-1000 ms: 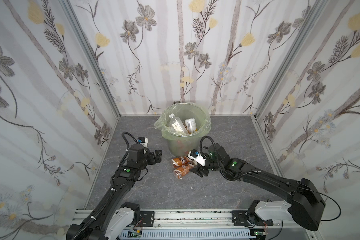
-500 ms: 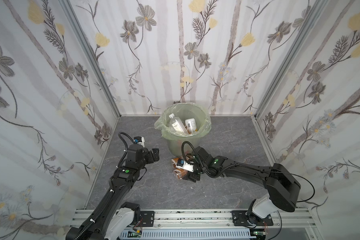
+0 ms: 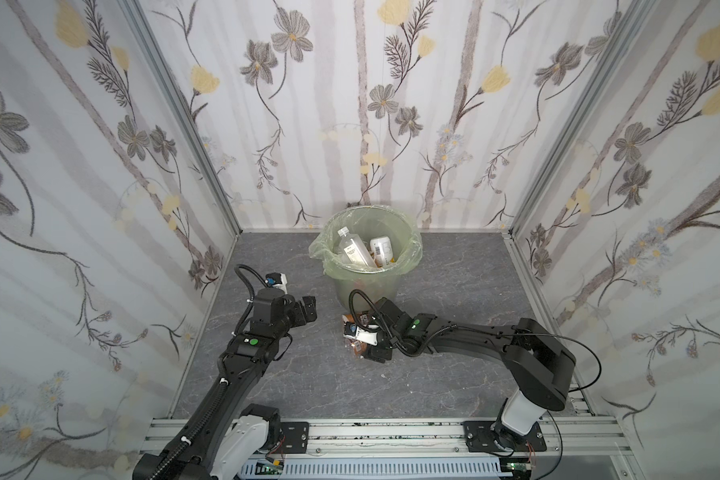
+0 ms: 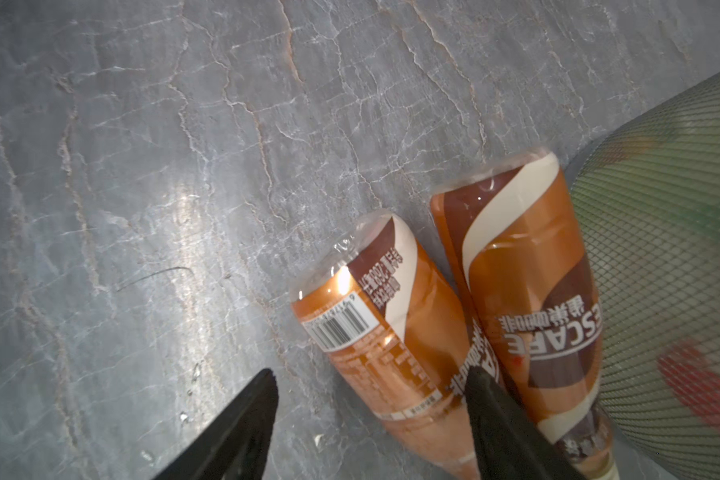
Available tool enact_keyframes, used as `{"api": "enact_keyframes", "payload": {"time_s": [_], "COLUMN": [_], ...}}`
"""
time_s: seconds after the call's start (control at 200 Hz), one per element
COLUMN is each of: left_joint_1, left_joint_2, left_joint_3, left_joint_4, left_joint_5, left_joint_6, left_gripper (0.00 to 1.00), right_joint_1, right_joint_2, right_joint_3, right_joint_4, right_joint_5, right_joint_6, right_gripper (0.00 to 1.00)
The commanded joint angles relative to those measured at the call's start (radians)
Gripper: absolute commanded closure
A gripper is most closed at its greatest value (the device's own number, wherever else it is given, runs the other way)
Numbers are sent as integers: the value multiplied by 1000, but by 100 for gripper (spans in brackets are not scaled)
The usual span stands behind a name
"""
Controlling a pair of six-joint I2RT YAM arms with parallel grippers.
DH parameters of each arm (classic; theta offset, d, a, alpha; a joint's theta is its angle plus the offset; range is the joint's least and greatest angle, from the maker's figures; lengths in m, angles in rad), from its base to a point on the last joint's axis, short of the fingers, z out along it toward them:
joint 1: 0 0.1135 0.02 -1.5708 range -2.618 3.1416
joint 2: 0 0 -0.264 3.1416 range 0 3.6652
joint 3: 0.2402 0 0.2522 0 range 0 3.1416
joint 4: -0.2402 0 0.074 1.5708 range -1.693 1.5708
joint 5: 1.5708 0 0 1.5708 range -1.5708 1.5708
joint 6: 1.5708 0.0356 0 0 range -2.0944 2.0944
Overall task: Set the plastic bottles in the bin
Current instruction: 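Lower the right gripper onto the brown Nescafe bottle nearer the robot, then close the right gripper around the brown Nescafe bottle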
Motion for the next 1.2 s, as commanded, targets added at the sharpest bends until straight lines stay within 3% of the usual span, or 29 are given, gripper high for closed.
{"api": "enact_keyframes", "payload": {"time_s": [0.0,0.859,1.194], "left_joint_1": [1,3,3], "left_joint_2": [0,14,13], "left_joint_3": [7,7,7], "left_joint_4": [19,21,21], "left_joint_5": [-3,18,19], "left_joint_6": [2,-5,-11], "left_gripper": [2,2,2], "right_joint_1": [4,66,62], "right_joint_2": [28,83,-61], "right_joint_3": [10,-12,-38], "right_joint_4": [14,9,27], "right_joint_5": [58,28,-65], "right_joint_6": [-9,43,79], "right_gripper": [27,38,49]}}
